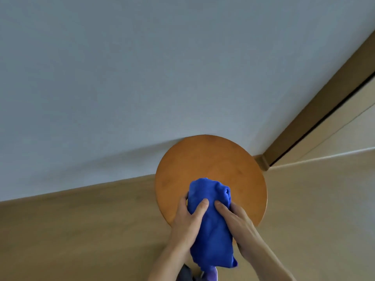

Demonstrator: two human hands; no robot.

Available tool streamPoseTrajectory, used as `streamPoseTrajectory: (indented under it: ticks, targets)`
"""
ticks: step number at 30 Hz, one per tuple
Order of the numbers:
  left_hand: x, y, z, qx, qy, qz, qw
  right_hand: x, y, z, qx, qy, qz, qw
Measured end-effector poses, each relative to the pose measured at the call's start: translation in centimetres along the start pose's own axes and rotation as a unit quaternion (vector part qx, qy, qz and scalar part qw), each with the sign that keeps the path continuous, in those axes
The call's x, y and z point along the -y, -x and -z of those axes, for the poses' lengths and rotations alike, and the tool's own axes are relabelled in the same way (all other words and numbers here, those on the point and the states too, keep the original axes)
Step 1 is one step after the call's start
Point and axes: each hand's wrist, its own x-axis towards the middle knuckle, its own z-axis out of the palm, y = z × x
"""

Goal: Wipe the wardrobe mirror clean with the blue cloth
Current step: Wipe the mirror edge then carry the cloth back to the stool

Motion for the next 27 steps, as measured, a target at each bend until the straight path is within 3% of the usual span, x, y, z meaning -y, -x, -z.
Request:
streamPoseTrajectory:
  ticks: [6,13,18,27]
  targets:
    - [0.5,-2.1,2.8,-0.055,0.043,-0.005,0.998,1.7,-2.6,-2.9,0.031,0.088,0.012,0.996]
    - [0.5,-6.0,3.8,-0.056,0.064,0.02,0.996,2.9,-5.4,-4.1,0.014,0.145,0.044,0.988]
    - [0.7,-7.8,3.5,-0.042,0.065,0.042,0.996,3.9,-7.4,-3.8,0.031,0.13,0.051,0.99]
    - [2.6,-12.0,-2.5,-0.088,0.033,0.071,0.993,2.5,-14.8,1.2,0.092,0.076,0.001,0.993]
